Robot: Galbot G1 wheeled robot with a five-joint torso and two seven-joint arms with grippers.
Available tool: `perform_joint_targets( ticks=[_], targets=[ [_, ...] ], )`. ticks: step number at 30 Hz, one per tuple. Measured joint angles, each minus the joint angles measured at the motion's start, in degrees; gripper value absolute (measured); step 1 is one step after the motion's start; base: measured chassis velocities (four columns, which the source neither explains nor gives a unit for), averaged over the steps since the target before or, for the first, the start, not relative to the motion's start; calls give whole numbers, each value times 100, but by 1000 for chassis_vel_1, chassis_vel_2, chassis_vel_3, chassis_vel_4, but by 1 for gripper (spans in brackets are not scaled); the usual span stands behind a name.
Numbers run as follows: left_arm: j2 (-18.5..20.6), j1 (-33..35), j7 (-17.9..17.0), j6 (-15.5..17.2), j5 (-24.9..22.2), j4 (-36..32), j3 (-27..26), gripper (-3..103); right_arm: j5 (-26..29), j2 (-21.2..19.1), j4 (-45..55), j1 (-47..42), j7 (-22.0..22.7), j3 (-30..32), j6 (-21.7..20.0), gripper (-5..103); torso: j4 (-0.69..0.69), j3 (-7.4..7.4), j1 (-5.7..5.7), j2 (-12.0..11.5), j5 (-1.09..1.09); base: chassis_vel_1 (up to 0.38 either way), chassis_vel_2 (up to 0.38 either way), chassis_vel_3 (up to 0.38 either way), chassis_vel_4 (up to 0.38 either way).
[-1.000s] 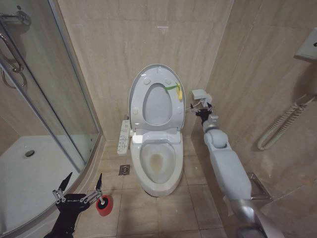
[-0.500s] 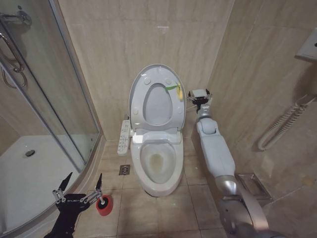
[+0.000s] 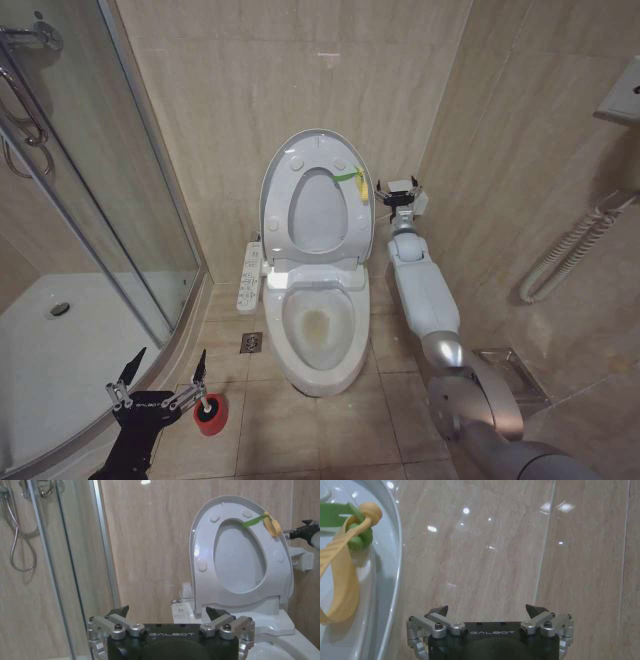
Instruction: Open the toilet lid, clean the toilet bowl with a toilet brush, close the toilet lid, and flush.
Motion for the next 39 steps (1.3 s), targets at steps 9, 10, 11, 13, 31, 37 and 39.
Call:
perform_joint_targets(
  ticks=[9,10,11,13,31,37,39],
  targets=[
    [0,0,0,0,0,0,0,100,-168,123,-380,103,317,64,375,100,3,0,0,0,0,0,0,0,0],
    [0,0,0,0,0,0,0,100,-128,123,-340,75,316,63,379,100,1,0,0,0,0,0,0,0,0],
    [0,0,0,0,0,0,0,100,-128,123,-340,75,316,63,379,100,1,0,0,0,0,0,0,0,0],
    [0,0,0,0,0,0,0,100,-31,127,-162,-18,293,34,354,100,0,0,0,0,1,0,0,0,0],
    [0,0,0,0,0,0,0,100,1891,-759,2562,-1773,-137,-903,-828,100,1,0,-1,1,2,0,0,0,0],
    [0,0,0,0,0,0,0,100,1602,-804,2213,-1425,-56,-658,-697,100,2,0,0,1,1,0,0,0,0],
    [0,0,0,0,0,0,0,100,1606,-829,2172,-1389,-51,-639,-686,100,0,0,0,1,1,0,0,0,0]
  ],
)
